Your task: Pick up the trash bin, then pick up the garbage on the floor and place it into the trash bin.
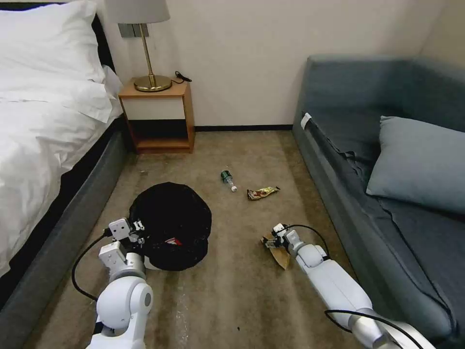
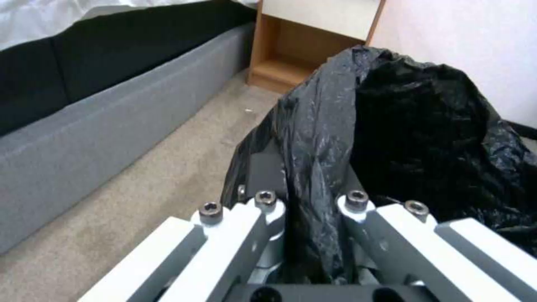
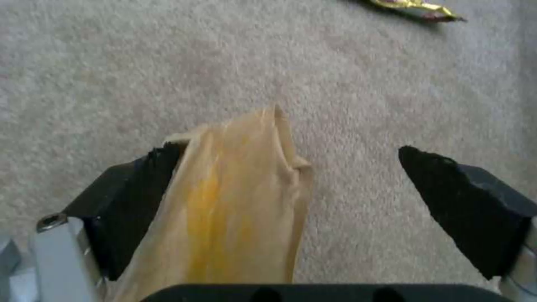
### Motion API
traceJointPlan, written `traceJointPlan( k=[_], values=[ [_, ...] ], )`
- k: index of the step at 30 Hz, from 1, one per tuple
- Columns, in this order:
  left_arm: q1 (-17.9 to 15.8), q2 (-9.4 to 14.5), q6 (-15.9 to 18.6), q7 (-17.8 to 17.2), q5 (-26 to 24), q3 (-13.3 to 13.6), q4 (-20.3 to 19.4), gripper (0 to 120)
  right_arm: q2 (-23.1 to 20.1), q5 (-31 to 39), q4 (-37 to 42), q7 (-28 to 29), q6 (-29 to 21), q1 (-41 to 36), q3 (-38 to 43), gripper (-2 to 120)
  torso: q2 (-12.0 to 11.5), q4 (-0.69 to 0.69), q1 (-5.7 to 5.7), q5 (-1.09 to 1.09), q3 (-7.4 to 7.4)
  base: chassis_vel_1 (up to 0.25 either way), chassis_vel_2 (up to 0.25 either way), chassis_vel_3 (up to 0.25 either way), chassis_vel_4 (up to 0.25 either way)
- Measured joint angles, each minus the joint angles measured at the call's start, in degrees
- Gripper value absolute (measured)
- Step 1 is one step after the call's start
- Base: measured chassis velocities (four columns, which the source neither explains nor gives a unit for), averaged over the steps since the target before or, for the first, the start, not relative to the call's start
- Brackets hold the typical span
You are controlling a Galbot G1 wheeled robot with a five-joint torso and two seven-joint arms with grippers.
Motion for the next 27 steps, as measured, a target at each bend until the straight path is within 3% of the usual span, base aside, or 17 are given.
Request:
traceJointPlan(
  k=[4,9,12,14,25,27],
  values=[
    [0.0,0.1,0.0,0.0,-0.1,0.0,-0.4,6,0.1,-1.0,-0.6,-0.7,0.7,-0.2,0.7,99,0.0,0.0,0.0,0.0,0.0,0.0,0.0,0.0,0.0],
    [0.3,-0.1,0.2,-0.1,-0.6,0.1,-0.9,6,0.1,-2.9,0.1,-1.8,1.4,-2.1,2.3,76,0.0,0.0,0.0,0.0,0.0,0.0,0.0,0.0,0.0],
    [0.3,-0.1,0.2,-0.1,-0.6,0.1,-0.9,6,0.1,-3.0,0.2,-1.7,1.6,-2.4,2.6,70,0.0,0.0,0.0,0.01,0.0,0.0,0.0,0.0,0.0],
    [0.1,-0.1,0.4,-0.2,-0.6,0.2,-1.1,6,0.1,-3.2,0.6,-1.4,1.9,-2.7,2.9,57,0.0,0.0,0.0,0.0,0.0,0.0,0.0,0.0,0.0],
    [0.5,-0.1,0.4,-0.2,-0.6,0.3,-1.3,6,0.0,-3.7,0.7,-0.6,2.8,-3.0,4.1,23,0.0,0.0,0.0,0.0,0.0,0.0,0.0,0.0,0.0],
    [0.6,-0.1,0.3,-0.2,-0.5,0.3,-1.2,6,0.1,-4.0,0.7,-0.6,3.2,-3.1,4.6,11,0.0,0.0,0.0,0.0,0.0,0.0,0.0,0.0,0.0]
  ],
)
